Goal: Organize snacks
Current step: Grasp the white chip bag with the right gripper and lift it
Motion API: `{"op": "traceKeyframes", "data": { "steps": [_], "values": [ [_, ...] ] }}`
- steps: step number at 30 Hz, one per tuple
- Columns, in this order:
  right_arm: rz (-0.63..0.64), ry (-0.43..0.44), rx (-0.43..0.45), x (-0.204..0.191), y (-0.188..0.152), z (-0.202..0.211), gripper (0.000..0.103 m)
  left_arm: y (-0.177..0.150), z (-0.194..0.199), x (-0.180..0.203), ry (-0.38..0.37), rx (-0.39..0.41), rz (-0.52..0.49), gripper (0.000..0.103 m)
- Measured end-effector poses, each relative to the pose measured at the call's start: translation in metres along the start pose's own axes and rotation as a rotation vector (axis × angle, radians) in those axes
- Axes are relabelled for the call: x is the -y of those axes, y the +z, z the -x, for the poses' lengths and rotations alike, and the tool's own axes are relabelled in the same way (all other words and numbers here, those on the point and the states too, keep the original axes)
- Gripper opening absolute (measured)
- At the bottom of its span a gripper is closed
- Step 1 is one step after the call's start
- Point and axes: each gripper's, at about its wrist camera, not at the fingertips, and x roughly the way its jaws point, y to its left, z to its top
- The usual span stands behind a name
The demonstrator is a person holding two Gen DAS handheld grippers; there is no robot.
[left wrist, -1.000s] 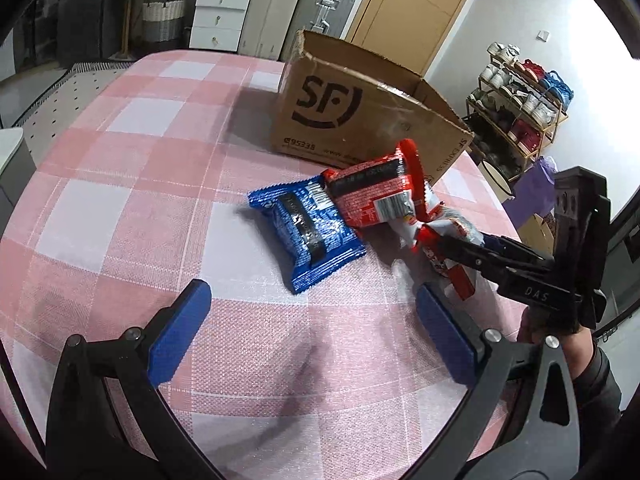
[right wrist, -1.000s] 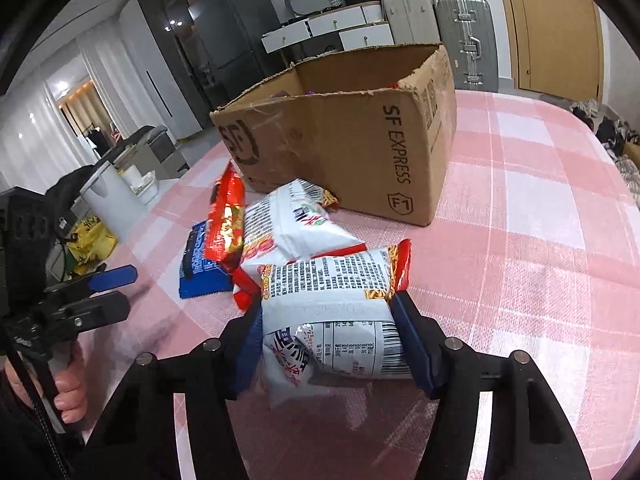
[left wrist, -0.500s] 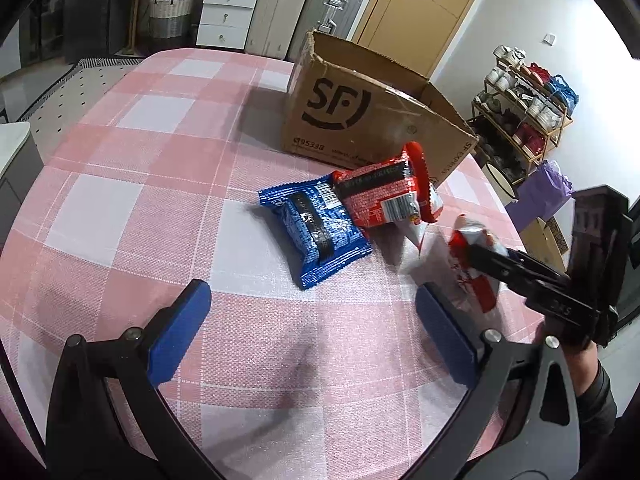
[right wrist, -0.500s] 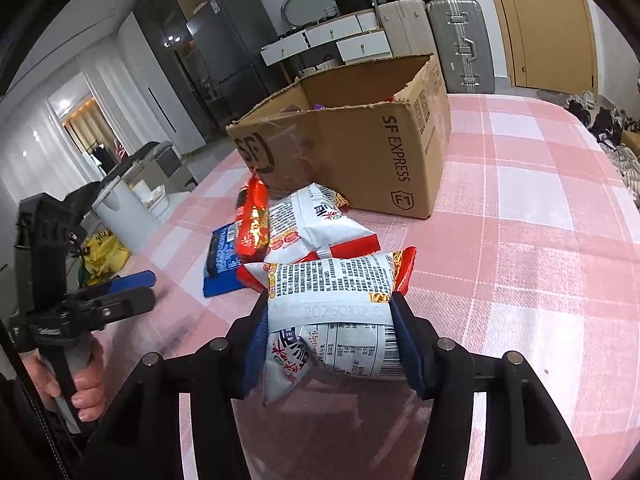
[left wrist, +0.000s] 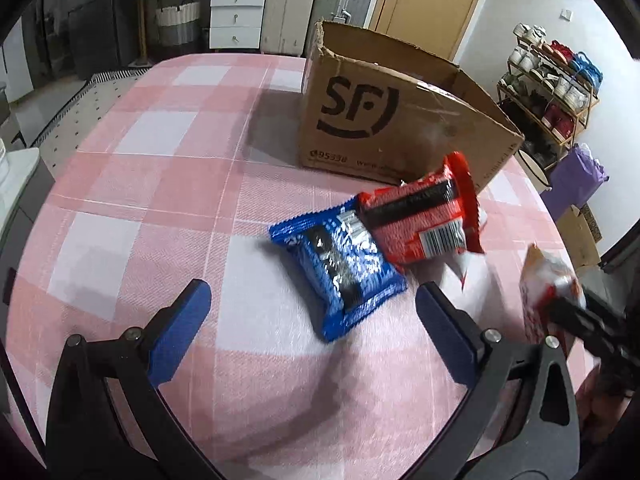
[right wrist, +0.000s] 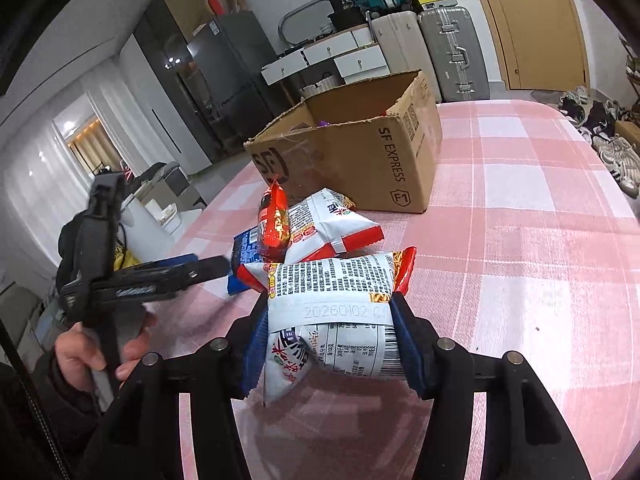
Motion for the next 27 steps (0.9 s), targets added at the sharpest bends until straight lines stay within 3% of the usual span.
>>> {"op": "traceKeyframes", "data": {
  "steps": [16,23,27],
  "values": [
    [-0.025,0.031,0.045,0.004,-0.004,0.016,0.057,0.021,-0.041,0.002,0.083,-0.07,0.033,0.102],
    [-0.03,0.034,0.054,0.003,-0.003,0.017,0.057,0.019,-0.041,-0.007,0.084,-0.077,0.042,0.103],
    [-0.031,0.035,0.053,0.003,-0.003,0.017,0.057,0.017,-0.039,-0.014,0.062,-0.066,0.033,0.097]
  ]
}}
